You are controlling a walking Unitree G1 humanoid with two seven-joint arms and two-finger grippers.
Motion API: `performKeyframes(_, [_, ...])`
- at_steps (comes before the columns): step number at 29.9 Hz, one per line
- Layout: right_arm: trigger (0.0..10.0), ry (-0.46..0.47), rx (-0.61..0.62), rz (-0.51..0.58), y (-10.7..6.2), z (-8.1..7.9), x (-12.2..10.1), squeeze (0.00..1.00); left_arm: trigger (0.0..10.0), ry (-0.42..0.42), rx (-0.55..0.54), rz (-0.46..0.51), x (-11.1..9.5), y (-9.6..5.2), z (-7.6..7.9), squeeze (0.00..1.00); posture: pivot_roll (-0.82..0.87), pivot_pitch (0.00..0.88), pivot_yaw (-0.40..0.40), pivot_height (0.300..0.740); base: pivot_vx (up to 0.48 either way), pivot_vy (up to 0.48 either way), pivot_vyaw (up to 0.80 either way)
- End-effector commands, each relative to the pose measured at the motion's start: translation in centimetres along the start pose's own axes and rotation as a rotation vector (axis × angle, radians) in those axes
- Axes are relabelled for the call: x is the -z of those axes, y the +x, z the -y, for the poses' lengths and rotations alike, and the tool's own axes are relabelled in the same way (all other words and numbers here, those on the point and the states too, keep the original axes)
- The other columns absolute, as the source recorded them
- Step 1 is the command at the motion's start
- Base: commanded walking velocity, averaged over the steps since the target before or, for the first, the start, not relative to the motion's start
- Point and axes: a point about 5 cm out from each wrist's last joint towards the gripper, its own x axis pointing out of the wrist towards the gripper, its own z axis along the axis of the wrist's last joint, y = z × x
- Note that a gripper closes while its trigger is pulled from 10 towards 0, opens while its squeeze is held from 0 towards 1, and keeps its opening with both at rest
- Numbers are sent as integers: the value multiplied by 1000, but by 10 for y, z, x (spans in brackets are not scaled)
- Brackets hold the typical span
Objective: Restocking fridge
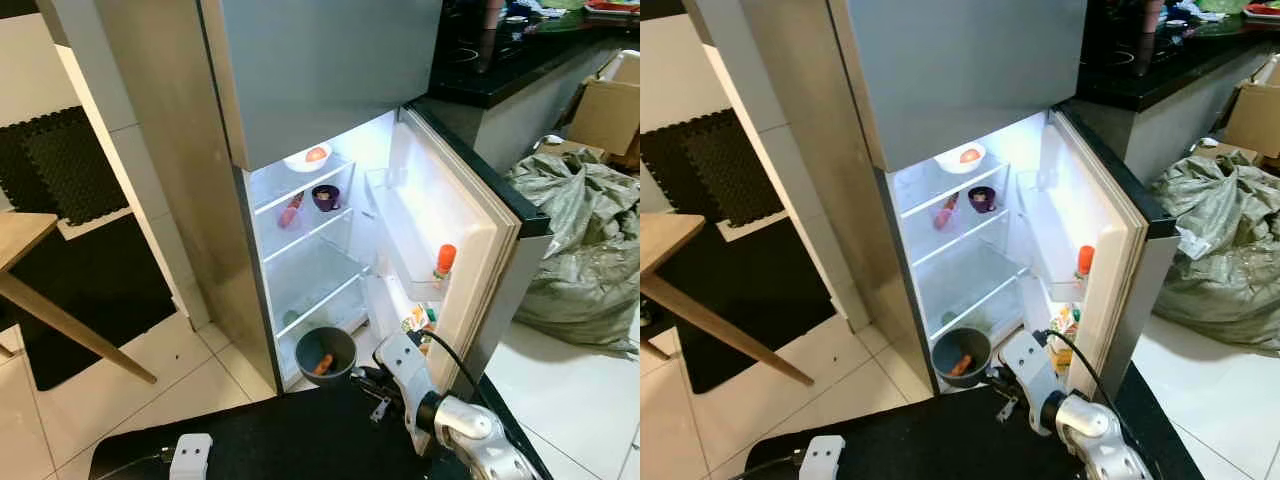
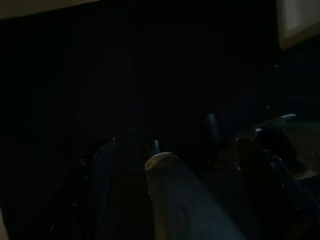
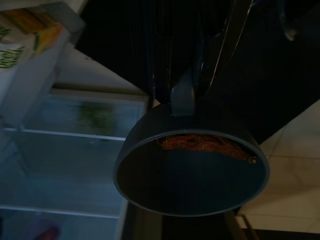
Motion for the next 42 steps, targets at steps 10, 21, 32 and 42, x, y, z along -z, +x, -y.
performKeyframes(10, [10000,-42,22,18,4,7,-10,0,10000,-14,-21,-3,2,0,1,0,-217,21,44,740,0,-123,0])
performKeyframes(21, [10000,-79,55,30,28,7,-24,0,10000,12,-34,-2,0,1,1,0,-195,22,26,740,0,0,0])
performKeyframes(32, [10000,-46,414,-59,33,53,-28,0,10000,7,-35,5,1,1,2,0,-176,22,15,740,0,0,0])
performKeyframes(42, [10000,-17,640,-162,6,84,-6,0,10000,13,-32,-8,5,0,2,0,-177,26,20,740,0,0,0])
